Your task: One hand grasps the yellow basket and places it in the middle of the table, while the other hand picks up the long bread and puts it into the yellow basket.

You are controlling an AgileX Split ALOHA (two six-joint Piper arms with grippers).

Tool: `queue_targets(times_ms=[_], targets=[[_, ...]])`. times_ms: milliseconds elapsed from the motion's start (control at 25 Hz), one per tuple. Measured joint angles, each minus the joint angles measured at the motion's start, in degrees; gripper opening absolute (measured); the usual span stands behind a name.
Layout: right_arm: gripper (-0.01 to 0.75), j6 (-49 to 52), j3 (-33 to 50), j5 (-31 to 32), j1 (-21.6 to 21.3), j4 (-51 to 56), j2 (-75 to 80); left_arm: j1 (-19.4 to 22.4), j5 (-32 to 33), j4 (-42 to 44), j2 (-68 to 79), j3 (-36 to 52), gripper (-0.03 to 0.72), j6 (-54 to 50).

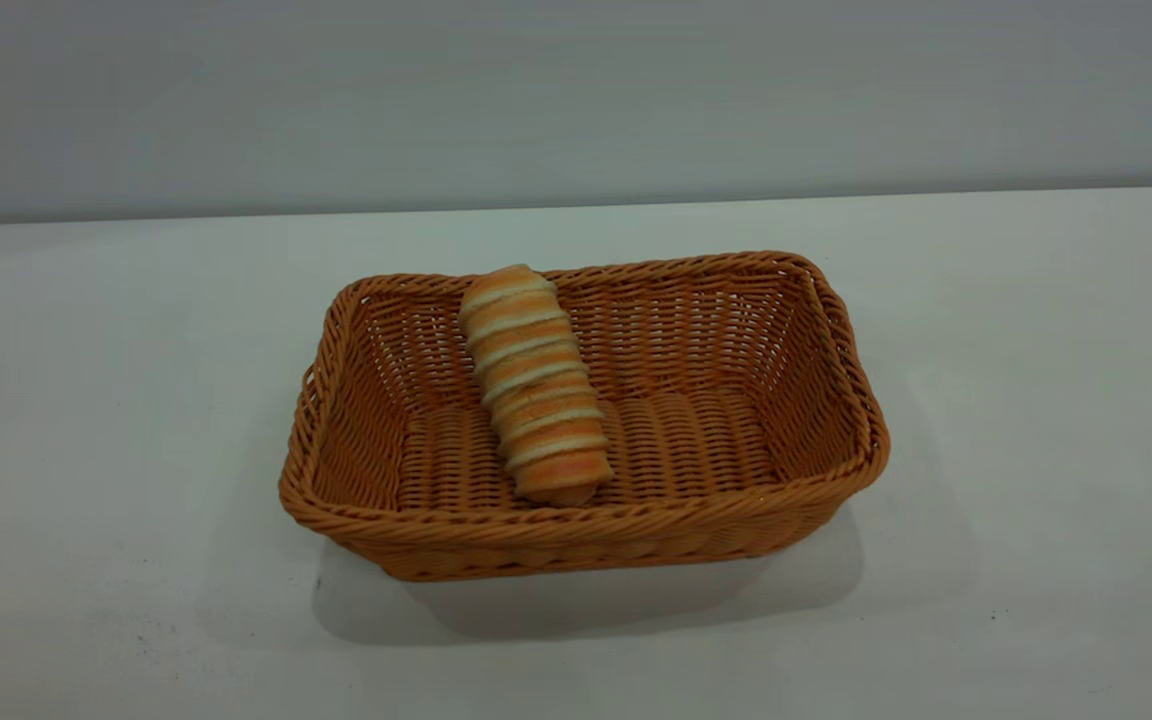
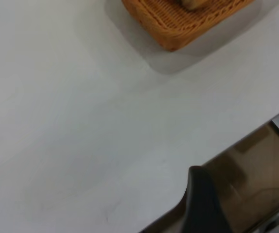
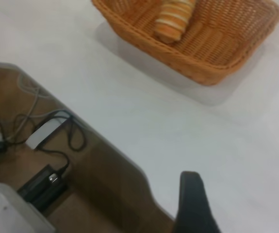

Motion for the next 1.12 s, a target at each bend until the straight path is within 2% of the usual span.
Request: queue_targets(times_ms=[400, 1120], targets=[[0.557, 4.88, 2.72, -1.01, 0.0, -8.23, -0.81, 0.0, 0.0, 0.0, -0.57, 0.0, 0.518, 0.0], [0.557, 6.38, 2.75, -1.01, 0.0, -8.41, -0.81, 0.0, 0.0, -0.05, -0.57, 0.09, 0.518, 0.0]])
